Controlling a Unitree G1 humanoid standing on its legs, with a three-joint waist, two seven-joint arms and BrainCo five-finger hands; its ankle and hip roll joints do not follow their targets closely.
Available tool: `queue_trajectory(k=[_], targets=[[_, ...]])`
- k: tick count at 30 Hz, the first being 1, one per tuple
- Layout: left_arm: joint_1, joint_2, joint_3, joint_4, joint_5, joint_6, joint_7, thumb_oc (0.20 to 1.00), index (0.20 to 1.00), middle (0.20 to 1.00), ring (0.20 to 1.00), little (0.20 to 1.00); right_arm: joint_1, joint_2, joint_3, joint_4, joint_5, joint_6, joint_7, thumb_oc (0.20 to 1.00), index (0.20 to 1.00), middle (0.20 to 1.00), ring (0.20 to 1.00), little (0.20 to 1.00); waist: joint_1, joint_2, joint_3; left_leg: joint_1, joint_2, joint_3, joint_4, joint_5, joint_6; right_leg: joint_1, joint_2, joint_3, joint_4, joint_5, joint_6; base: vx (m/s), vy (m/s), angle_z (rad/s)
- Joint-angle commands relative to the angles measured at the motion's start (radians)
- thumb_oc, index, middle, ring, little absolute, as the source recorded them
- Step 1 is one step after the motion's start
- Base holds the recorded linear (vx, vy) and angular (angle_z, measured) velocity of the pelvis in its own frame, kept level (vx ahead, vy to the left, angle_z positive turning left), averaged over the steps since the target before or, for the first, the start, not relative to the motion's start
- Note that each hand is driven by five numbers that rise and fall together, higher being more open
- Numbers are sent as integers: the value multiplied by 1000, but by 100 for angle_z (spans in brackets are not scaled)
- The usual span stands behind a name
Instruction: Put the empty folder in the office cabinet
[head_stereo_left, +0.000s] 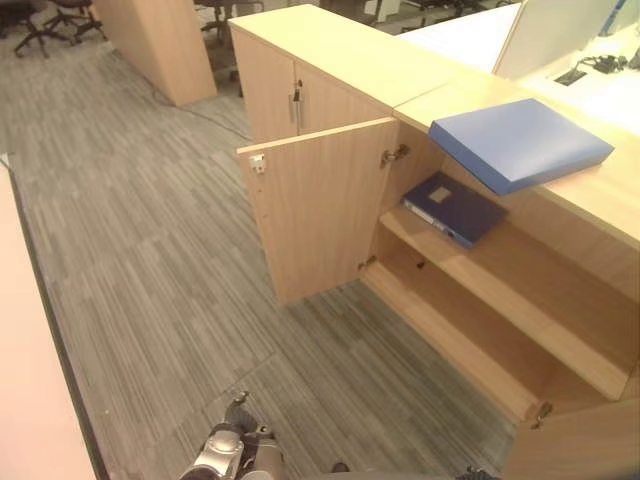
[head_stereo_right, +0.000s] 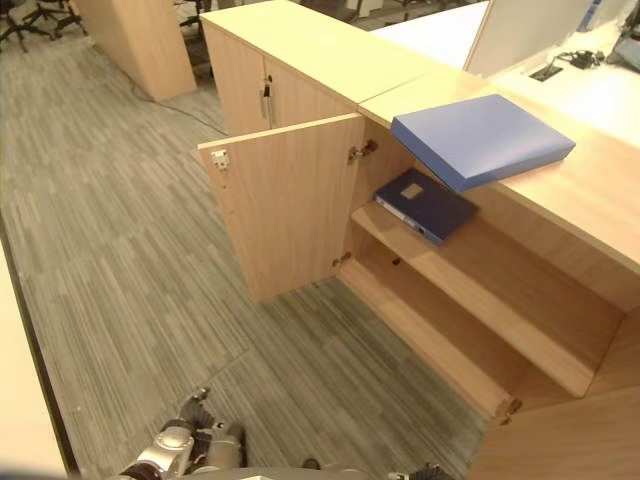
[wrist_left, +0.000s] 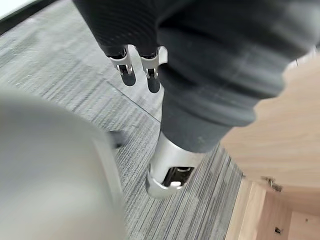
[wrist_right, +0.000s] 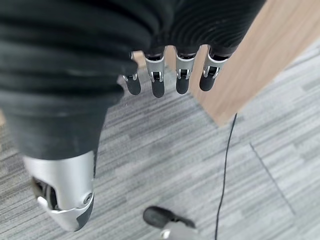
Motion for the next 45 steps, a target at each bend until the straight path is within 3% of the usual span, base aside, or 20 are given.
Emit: queue_trajectory(k=[1, 4, 8, 12, 14, 15, 17, 18, 19, 20, 22, 24, 26, 28, 33, 39, 42, 43, 44, 45], targets=[[-1, 4, -30, 12, 41, -22, -17, 1000, 1000, 1000, 1000, 1000, 25, -2, 11, 43, -29, 12, 10, 1000, 1000, 1000, 1000, 1000, 21, -16, -18, 25, -8, -16, -39, 108, 32, -24, -65, -43, 97, -46, 96, 175, 135, -112], [2, 10, -44, 6, 53, -25, -46, 1000, 1000, 1000, 1000, 1000, 40, -4, -23, 63, -25, 16, 25, 1000, 1000, 1000, 1000, 1000, -6, -1, -60, 81, -17, 25, -64, 102, 31, -30, -95, -21, 88, -38, 126, 269, 269, -87], [-18, 38, -24, 6, 28, -32, -63, 1000, 1000, 1000, 1000, 1000, 30, 5, -43, 80, -15, 17, 45, 1000, 1000, 1000, 1000, 1000, -27, 1, -92, 142, -65, 110, -64, 36, 83, -71, -142, 47, 112, 0, 174, 223, 249, -86], [-16, 57, -2, 2, 19, -37, -60, 1000, 1000, 1000, 1000, 1000, 13, 7, -32, 65, -26, 10, 49, 1000, 1000, 1000, 1000, 1000, -17, 7, -103, 175, -94, 166, -64, -14, 118, -112, -188, 53, 148, 34, 207, 131, 236, -84], [-7, 64, 14, 9, 7, -37, -67, 1000, 1000, 1000, 1000, 1000, -13, -5, -26, 40, -30, 10, 50, 1000, 1000, 1000, 1000, 1000, -15, 15, -97, 209, -123, 192, -64, -43, 140, -177, -248, 24, 286, 131, 214, 124, 227, -68], [-7, 64, 14, 9, 7, -37, -67, 1000, 1000, 1000, 1000, 1000, -13, -6, -26, 39, -30, 10, 50, 1000, 1000, 1000, 1000, 1000, -14, 15, -96, 209, -123, 193, -64, -43, 140, -178, -249, 25, 288, 130, 215, 63, 156, -35], [-2, 64, 8, 30, 22, -32, -74, 1000, 1000, 1000, 1000, 1000, -23, -18, -12, 31, -45, 15, 46, 1000, 1000, 1000, 1000, 1000, -16, 21, -79, 232, -136, 208, -64, -61, 158, -227, -295, -29, 394, 202, 185, 40, 185, -22], [-1, 64, 7, 42, 31, -30, -78, 1000, 1000, 1000, 1000, 1000, -26, -21, -3, 27, -49, 14, 44, 1000, 1000, 1000, 1000, 1000, -16, 24, -69, 241, -139, 218, -64, -69, 164, -246, -317, -73, 440, 209, 171, 113, 285, -25], [11, 64, 12, 67, 46, -24, -85, 1000, 1000, 1000, 1000, 1000, -25, -14, 17, 5, -54, 7, 45, 1000, 1000, 1000, 1000, 1000, -6, 27, -64, 265, -139, 255, -64, -104, 162, -246, -362, -202, 492, 159, 167, 109, 208, -24], [11, 64, 12, 67, 46, -24, -85, 1000, 1000, 1000, 1000, 1000, -25, -14, 18, 4, -54, 8, 45, 1000, 1000, 1000, 1000, 1000, -8, 25, -62, 268, -141, 254, -64, -107, 162, -244, -364, -203, 496, 153, 168, 144, 174, -47], [18, 61, 31, 80, 51, -21, -87, 1000, 1000, 1000, 1000, 1000, -31, -6, 32, -13, -62, 7, 43, 1000, 1000, 1000, 1000, 1000, 8, 10, -59, 279, -137, 304, -64, -130, 151, -227, -393, -340, 423, 129, 187, 63, -11, -82], [11, 62, 34, 86, 50, -18, -86, 1000, 1000, 1000, 1000, 1000, -60, -6, 52, -32, -71, 7, 40, 1000, 1000, 1000, 1000, 1000, 9, 10, -44, 286, -111, 338, -64, -140, 142, -301, -343, -410, 362, 114, 193, 63, -122, -82], [6, 69, 33, 76, 64, -9, -79, 1000, 1000, 1000, 1000, 1000, -80, 0, 74, -48, -77, 7, 39, 1000, 1000, 1000, 1000, 1000, -6, 6, -8, 328, -99, 366, -64, -162, 134, -357, -276, -473, 227, 172, 227, 120, -140, -87], [2, 74, 29, 75, 73, -5, -83, 1000, 1000, 1000, 1000, 1000, -96, -3, 80, -46, -81, 11, 35, 1000, 1000, 1000, 1000, 1000, -17, -2, 6, 354, -99, 374, -64, -174, 128, -385, -247, -508, 171, 203, 237, 146, -94, -54], [14, 73, 40, 86, 83, -2, -79, 1000, 1000, 1000, 1000, 1000, -73, 0, 95, -29, -93, 9, 26, 1000, 1000, 1000, 1000, 1000, -14, -26, -8, 386, -92, 376, -64, -198, 121, -328, -200, -487, 83, 195, 212, 153, -140, 11], [25, 60, 62, 95, 58, 9, -81, 1000, 1000, 1000, 1000, 1000, -53, 4, 103, -11, -79, 7, 22, 1000, 1000, 1000, 1000, 1000, -13, -21, -39, 431, 6, 394, -47, -199, 81, -288, -146, -474, 120, 120, 167, 222, -231, -7], [28, 51, 78, 109, 13, 14, -92, 1000, 1000, 1000, 1000, 1000, -49, 7, 97, -1, -56, 5, 23, 1000, 1000, 1000, 1000, 1000, -11, -34, -36, 396, 65, 416, 108, -225, 56, -255, -126, -465, 128, 80, 135, 142, -234, -7], [28, 48, 87, 108, -11, 17, -98, 1000, 1000, 1000, 1000, 1000, -48, 10, 95, 1, -48, 6, 26, 1000, 1000, 1000, 1000, 1000, -9, -39, -33, 372, 88, 419, 190, -209, 48, -236, -112, -462, 125, 64, 119, 173, -352, -5], [30, 42, 97, 100, -44, 19, -104, 1000, 1000, 1000, 1000, 1000, -45, 8, 94, -3, -43, 5, 24, 1000, 1000, 1000, 1000, 1000, 5, -54, -16, 298, 114, 403, 390, -162, 57, -198, -96, -454, 119, 37, 84, 118, -267, -6], [30, 42, 96, 100, -45, 19, -104, 1000, 1000, 1000, 1000, 1000, -45, 8, 94, -4, -43, 5, 24, 1000, 1000, 1000, 1000, 1000, 3, -51, -17, 290, 118, 398, 402, -167, 55, -199, -92, -456, 118, 36, 82, 118, -288, -16]])
